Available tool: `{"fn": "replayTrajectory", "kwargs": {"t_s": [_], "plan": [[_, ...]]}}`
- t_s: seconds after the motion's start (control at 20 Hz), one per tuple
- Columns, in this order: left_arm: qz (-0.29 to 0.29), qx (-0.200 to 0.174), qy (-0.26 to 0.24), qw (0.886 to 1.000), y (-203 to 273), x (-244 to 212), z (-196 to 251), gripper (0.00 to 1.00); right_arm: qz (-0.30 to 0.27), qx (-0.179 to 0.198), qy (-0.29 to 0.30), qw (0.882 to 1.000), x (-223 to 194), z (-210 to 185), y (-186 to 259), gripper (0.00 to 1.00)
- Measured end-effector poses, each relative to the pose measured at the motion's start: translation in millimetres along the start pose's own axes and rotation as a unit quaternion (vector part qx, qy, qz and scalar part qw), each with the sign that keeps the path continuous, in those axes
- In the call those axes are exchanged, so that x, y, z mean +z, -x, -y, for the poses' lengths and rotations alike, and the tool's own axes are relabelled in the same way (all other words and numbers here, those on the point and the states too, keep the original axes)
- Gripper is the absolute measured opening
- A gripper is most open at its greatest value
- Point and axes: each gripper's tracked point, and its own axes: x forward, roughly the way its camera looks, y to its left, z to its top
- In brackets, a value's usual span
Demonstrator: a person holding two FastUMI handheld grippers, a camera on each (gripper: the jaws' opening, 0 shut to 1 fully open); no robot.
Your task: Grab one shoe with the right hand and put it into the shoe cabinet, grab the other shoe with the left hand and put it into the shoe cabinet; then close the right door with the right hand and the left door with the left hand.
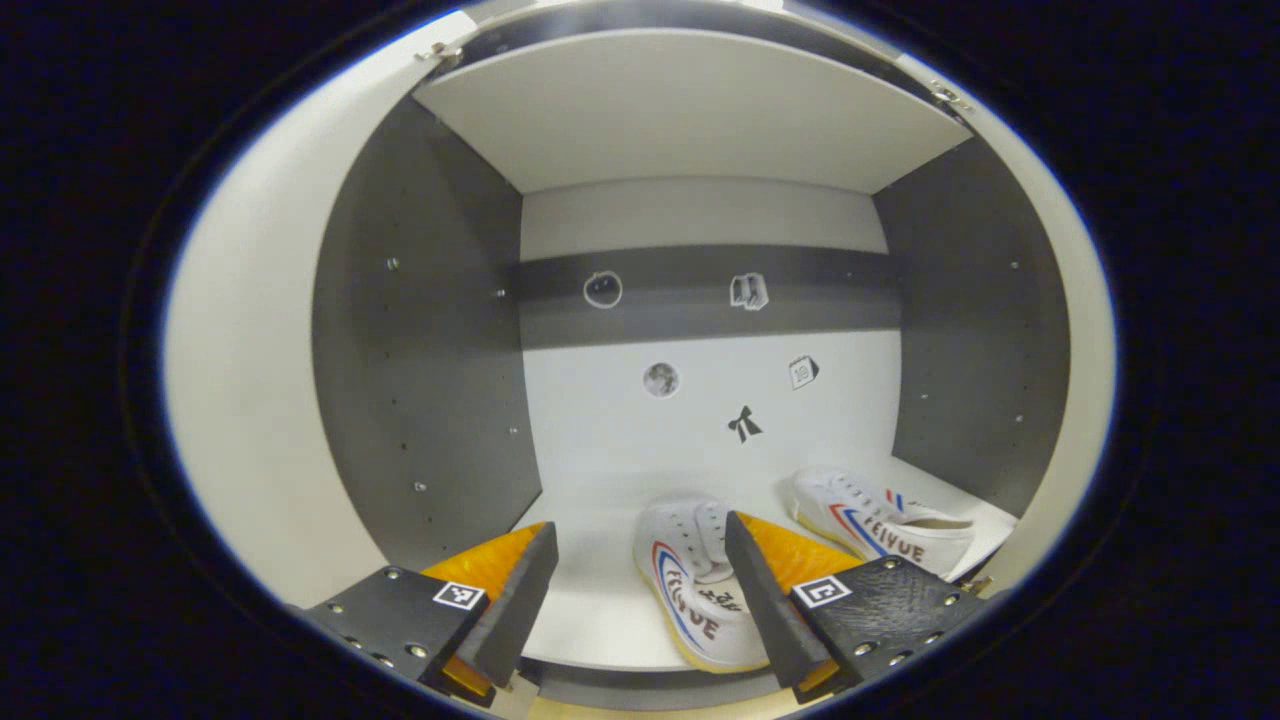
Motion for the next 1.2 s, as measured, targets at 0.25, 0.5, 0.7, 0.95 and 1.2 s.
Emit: {"fn": "replayTrajectory", "kwargs": {"t_s": [0.25, 0.5, 0.7, 0.95, 1.2], "plan": [[0.076, -0.008, 0.019, 0.997, 85.1, 50.0, 10.6, 0.95, 0.015, 0.005, -0.004, 1.0, 8.6, -4.0, 5.6, 1.0], [0.121, -0.021, 0.01, 0.992, 156.1, 69.3, 7.6, 0.95, 0.032, -0.002, -0.009, 0.999, 26.5, -16.4, 19.9, 0.96], [0.122, -0.044, 0.026, 0.991, 210.4, 74.7, 1.1, 0.95, 0.048, -0.014, -0.002, 0.999, 42.7, -20.6, 33.9, 1.0], [0.11, -0.055, 0.027, 0.992, 262.6, 59.3, -12.8, 0.95, 0.061, -0.034, 0.007, 0.998, 56.1, -14.4, 45.2, 0.96], [0.103, -0.049, 0.009, 0.993, 298.7, 41.4, -29.6, 0.95, 0.068, -0.062, 0.008, 0.996, 67.3, 7.9, 49.7, 0.96]]}}
